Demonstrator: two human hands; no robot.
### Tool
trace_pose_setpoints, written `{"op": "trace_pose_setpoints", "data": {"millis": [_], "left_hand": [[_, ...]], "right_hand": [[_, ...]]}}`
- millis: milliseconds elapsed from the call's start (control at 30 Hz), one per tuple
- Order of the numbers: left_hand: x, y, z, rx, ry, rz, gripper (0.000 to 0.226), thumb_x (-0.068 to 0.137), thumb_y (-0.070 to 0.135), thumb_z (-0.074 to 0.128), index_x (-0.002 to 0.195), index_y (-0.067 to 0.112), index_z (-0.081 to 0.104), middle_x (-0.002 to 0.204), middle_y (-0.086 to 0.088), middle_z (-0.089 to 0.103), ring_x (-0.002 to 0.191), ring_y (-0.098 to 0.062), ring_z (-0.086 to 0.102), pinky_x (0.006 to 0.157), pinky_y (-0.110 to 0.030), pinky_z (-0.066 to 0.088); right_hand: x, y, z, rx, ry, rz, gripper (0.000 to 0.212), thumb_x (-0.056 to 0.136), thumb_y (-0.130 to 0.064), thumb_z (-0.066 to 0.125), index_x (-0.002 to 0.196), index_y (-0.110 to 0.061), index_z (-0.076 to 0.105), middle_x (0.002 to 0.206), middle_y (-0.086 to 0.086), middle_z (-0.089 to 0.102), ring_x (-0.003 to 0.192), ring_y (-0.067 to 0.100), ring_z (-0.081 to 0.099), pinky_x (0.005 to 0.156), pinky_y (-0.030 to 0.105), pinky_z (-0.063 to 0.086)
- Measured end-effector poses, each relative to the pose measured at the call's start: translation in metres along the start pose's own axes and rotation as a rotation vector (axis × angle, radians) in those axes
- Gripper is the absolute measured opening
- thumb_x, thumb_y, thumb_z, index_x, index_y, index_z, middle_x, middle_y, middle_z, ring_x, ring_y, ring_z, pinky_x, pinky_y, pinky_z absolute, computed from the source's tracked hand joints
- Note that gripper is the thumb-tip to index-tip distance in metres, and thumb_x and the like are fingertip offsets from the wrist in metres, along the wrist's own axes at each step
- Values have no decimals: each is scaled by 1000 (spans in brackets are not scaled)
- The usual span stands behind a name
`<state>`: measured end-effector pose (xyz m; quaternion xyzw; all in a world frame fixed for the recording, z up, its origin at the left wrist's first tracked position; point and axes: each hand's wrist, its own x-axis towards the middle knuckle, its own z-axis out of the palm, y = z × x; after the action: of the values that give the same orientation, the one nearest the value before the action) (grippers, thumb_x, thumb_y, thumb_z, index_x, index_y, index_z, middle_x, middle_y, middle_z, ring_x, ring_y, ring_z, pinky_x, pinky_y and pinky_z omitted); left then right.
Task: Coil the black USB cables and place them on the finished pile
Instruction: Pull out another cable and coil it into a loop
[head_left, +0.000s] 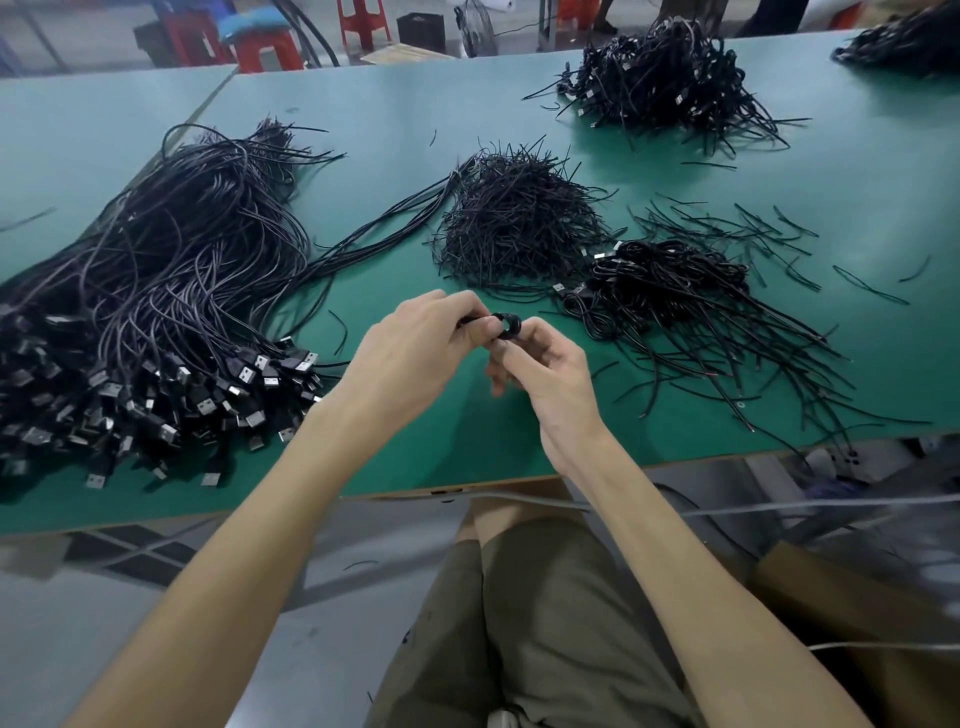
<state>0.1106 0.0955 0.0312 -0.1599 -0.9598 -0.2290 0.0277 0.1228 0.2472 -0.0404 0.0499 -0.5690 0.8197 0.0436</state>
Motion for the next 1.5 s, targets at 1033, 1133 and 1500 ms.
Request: {"op": "trace_pose_setpoints", "data": {"millis": [1033,1133,1500], "left_hand": [[-1,-12,-9,-264,-85,73,42,88,-6,66,113,26,76,90,0,67,72,-9,60,71,-21,46],[-1,-12,-9,-223,18,102,31,88,5,73,103,31,78,100,2,56,81,0,53,75,-12,38],[0,1,-2,47,139,93,22,100,46,57,95,26,63,80,10,59,76,-15,55,64,-33,39]], "right_hand": [[1,5,-1,-136,-19,-36,16,94,1,60,80,-6,60,69,4,67,55,17,56,59,24,49],[1,5,0,-111,-33,-33,14,94,-5,64,81,-8,60,68,5,64,56,17,57,60,25,50],[0,4,2,-119,-26,-29,15,96,-7,66,83,-2,61,66,5,62,56,19,55,58,27,48]]}}
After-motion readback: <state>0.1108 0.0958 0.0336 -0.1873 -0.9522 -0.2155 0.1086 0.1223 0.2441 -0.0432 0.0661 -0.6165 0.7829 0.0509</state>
